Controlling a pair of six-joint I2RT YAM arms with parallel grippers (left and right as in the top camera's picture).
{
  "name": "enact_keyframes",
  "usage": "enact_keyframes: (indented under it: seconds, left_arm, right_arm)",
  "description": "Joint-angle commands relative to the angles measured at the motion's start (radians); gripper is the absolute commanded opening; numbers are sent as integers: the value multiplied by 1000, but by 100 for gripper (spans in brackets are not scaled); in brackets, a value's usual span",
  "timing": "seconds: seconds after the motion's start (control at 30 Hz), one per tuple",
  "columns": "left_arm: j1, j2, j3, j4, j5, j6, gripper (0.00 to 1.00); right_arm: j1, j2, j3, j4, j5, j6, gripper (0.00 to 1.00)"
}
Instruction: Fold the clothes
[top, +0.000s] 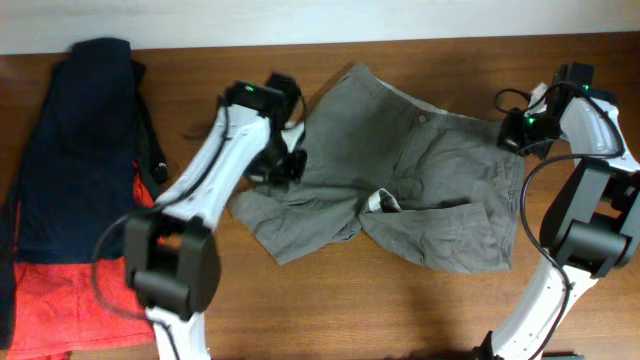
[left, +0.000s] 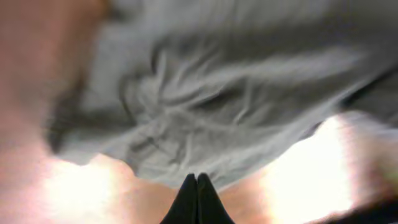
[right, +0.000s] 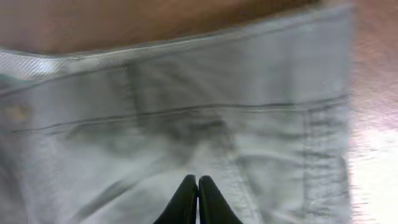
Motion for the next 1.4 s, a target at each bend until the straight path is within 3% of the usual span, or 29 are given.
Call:
enact_keyframes:
  seconds: [0.0,0.1,0.17,0.2,0.23,0.3,0.53,0.67,0.9,1.1,1.37]
  left_arm:
    - [-1,-100,31,68,-69,-8,2]
    - [25,-158,31,146,-142,-69,7]
    - [53,-188,31,182,-147,-74,19]
    - [71,-204,31,195,-148,-84,36]
    - [103,-225,31,210,-155,-107,44]
    - [150,-251,31,232,-154,-128,51]
    - [295,-295,31,268,-143,-178,53]
    - [332,-295,31,268,-175,-174,61]
    - [352,-295,31,270,-199,-174,62]
    - [349,-294,25,265,-191,-174,63]
    - [308,-290,23,241,-192,-174,63]
  right_arm:
    - [71,-6,144,-62,-146,-148,11]
    - [178,-6,243,-125,-135,-200,32]
    - [275,-6,250,-116,-58,-192,44]
    - [296,-4,250,-114,-42,-192,45]
    - [351,6,250,-110,0,-192,47]
    - [421,19,250,-105,39,-192,49]
    - [568,78,249,-76,86,-167,48]
    - [626,132,249,-100,140,-196,55]
    - [716,205,248,-109,238,-227,56]
    - [724,257,247,-43,306,-220,55]
    - [660,349,247,207,341,-43,56]
